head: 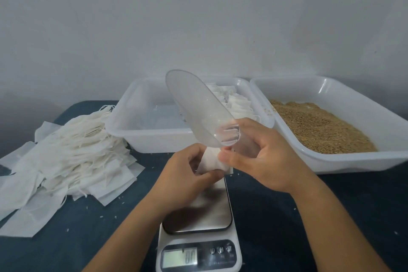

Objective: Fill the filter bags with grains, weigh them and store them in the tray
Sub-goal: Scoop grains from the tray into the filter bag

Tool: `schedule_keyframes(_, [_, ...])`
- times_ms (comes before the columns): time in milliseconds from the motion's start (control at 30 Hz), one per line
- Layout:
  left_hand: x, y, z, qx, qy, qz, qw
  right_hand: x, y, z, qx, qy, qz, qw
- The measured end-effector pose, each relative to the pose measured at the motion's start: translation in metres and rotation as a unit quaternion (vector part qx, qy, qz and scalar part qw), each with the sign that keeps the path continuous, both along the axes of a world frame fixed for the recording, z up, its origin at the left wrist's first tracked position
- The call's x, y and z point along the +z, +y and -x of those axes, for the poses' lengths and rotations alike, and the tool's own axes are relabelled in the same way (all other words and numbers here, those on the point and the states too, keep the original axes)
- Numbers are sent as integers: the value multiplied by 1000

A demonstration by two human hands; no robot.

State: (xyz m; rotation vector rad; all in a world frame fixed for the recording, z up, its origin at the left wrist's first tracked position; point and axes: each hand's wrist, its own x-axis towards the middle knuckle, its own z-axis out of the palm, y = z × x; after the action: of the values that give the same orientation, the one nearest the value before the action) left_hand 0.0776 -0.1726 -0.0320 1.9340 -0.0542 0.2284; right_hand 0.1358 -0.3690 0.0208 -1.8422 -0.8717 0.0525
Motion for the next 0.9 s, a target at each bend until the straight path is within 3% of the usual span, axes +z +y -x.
schedule_keyframes(133, [-1, 5, -1, 42, -14, -10, 999, 17, -6, 0, -24, 10, -28, 999])
schedule_keyframes(300, [-2, 10, -2, 79, -30, -22, 996, 50, -49, -23, -209, -25, 83, 974])
schedule_keyframes(433, [0, 8, -3, 90, -43, -32, 995, 72, -109, -52, -304, -35, 337, 890])
schedule_keyframes(533, [1, 6, -2, 89, -50, -44, 994, 85, -151, -73, -328, 29, 478, 814])
schedule_keyframes(767, [4, 4, 2, 92, -52, -40, 994, 102, -186, -92, -314, 89, 604, 727])
schedule_keyframes(900, [4, 4, 1, 89, -44, -36, 994, 95, -170, -96, -293, 73, 625, 720])
